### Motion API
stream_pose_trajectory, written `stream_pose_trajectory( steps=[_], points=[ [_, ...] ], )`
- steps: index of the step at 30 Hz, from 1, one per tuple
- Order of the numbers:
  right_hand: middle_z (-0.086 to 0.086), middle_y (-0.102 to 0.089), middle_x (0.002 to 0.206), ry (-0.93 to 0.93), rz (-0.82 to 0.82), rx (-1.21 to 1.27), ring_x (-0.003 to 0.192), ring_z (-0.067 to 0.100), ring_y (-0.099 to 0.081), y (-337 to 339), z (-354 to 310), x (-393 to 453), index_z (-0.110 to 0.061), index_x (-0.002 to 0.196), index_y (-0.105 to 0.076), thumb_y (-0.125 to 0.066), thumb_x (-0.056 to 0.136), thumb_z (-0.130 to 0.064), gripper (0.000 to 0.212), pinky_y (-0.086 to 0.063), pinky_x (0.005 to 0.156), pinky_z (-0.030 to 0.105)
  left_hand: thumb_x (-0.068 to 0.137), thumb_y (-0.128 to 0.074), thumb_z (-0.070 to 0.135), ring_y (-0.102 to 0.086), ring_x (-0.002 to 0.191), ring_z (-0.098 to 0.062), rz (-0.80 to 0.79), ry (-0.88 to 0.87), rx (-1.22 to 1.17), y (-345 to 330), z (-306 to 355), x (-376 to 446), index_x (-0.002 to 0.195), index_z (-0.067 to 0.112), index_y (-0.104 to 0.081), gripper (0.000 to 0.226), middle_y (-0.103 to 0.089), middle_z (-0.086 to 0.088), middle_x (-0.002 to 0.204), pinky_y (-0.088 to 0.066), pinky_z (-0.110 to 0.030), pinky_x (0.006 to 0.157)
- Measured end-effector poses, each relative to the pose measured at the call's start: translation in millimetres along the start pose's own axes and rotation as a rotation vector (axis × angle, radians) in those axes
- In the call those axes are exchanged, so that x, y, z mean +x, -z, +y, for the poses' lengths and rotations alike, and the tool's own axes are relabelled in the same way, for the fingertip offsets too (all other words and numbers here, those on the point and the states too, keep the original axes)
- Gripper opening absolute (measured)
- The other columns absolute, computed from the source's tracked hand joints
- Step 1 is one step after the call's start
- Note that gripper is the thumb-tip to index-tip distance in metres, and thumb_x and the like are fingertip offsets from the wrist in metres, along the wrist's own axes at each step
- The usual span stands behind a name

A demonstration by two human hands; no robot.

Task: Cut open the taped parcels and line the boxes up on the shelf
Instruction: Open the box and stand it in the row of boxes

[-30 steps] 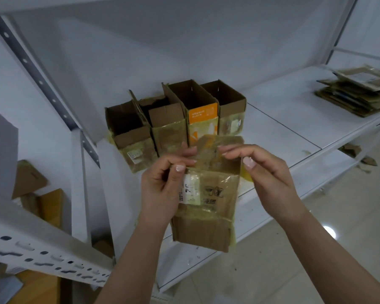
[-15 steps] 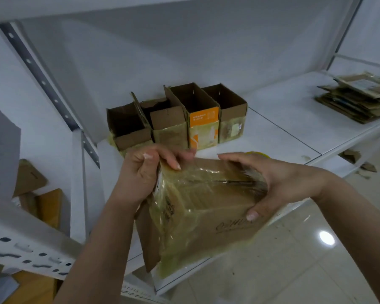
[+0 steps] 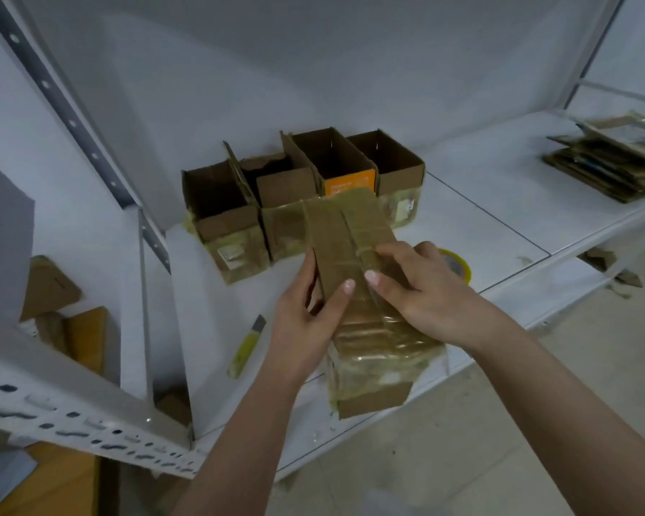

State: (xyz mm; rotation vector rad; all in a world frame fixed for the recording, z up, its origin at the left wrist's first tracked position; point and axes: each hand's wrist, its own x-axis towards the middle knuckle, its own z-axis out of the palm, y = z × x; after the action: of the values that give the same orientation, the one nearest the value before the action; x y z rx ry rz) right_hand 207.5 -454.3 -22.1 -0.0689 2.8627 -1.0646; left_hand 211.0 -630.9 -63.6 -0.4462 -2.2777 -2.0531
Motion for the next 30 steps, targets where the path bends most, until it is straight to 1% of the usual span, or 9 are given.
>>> stream_pose_trajectory(
  steps=[2,4,7,11,14,18,23,26,30],
  points=[
    [0.000,-0.037,0.120,0.024,-0.026,0.046,0.121,0.021,-0.044,-9,12,1,-0.030,0.146,-0.036,-0.053,0.096,-0.043,0.054,-0.032,0.097,0.024,0.096,-0.061,0.031,-0.056,0.123,-0.005,-0.037,0.030,0.035,10,-9,5,0.146,0.035,-0.042,0.053,-0.061,0.017,0.131,-0.050,-0.039,0.101],
    [0.004,-0.041,0.125,0.035,-0.034,0.087,0.119,0.021,-0.048,-20,22,3,-0.026,0.147,-0.038,-0.059,0.096,-0.031,0.056,-0.037,0.099,0.024,0.097,-0.060,0.030,-0.054,0.125,-0.003,-0.070,0.077,0.086,16,-18,10,0.147,0.034,-0.041,0.054,-0.059,0.016,0.134,-0.047,-0.040,0.105],
    [0.007,-0.047,0.129,0.049,0.059,0.177,0.116,0.020,-0.051,-37,35,0,-0.022,0.145,-0.042,-0.064,0.093,-0.029,0.057,-0.042,0.100,0.027,0.094,-0.064,0.032,-0.053,0.126,-0.004,-0.057,0.153,0.099,14,-22,12,0.147,0.031,-0.042,0.057,-0.058,0.013,0.136,-0.045,-0.040,0.107],
    [-0.008,-0.047,0.119,0.173,0.200,0.271,0.109,0.009,-0.054,-45,48,-16,-0.033,0.124,-0.056,-0.068,0.083,-0.042,0.044,-0.046,0.077,0.010,0.084,-0.072,0.042,-0.051,0.121,0.004,0.124,0.055,0.278,10,-20,1,0.133,0.028,-0.057,0.053,-0.055,0.015,0.132,-0.050,-0.038,0.101],
    [-0.008,-0.047,0.122,0.225,0.180,0.352,0.110,0.005,-0.055,-46,54,-33,-0.043,0.112,-0.057,-0.064,0.075,-0.053,0.039,-0.054,0.074,0.021,0.074,-0.078,0.049,-0.046,0.126,0.003,0.092,-0.022,0.303,6,-19,-20,0.114,0.033,-0.066,0.045,-0.048,0.013,0.136,-0.050,-0.035,0.100],
    [-0.006,-0.047,0.128,0.283,0.183,0.361,0.114,0.006,-0.055,-51,57,-45,-0.043,0.114,-0.059,-0.072,0.072,-0.046,0.043,-0.055,0.078,0.023,0.068,-0.085,0.034,-0.041,0.129,0.008,0.012,-0.068,0.312,3,-20,-42,0.106,0.033,-0.071,0.041,-0.040,0.008,0.147,-0.046,-0.015,0.097],
    [0.003,-0.045,0.138,0.379,0.239,0.327,0.113,0.009,-0.059,-55,58,-52,-0.036,0.116,-0.062,-0.077,0.070,-0.037,0.048,-0.056,0.082,0.031,0.070,-0.076,0.035,-0.046,0.134,-0.015,-0.023,-0.097,0.286,5,-19,-50,0.100,0.035,-0.070,0.031,-0.043,0.014,0.144,-0.048,-0.041,0.104],
    [0.012,-0.047,0.140,0.449,0.278,0.271,0.116,0.026,-0.060,-61,61,-52,-0.020,0.118,-0.068,-0.078,0.072,-0.030,0.048,-0.055,0.089,0.041,0.073,-0.075,0.030,-0.040,0.139,-0.012,-0.012,-0.104,0.277,5,-22,-51,0.102,0.031,-0.071,0.029,-0.047,0.011,0.142,-0.045,-0.042,0.107],
    [0.016,-0.058,0.132,0.489,0.423,0.247,0.115,0.031,-0.061,-72,66,-50,-0.008,0.112,-0.072,-0.075,0.077,-0.024,0.039,-0.055,0.089,0.050,0.076,-0.074,0.023,-0.038,0.140,-0.011,0.031,-0.176,0.291,0,-29,-52,0.104,0.018,-0.074,0.028,-0.055,-0.002,0.138,-0.036,-0.040,0.114]
  ],
)
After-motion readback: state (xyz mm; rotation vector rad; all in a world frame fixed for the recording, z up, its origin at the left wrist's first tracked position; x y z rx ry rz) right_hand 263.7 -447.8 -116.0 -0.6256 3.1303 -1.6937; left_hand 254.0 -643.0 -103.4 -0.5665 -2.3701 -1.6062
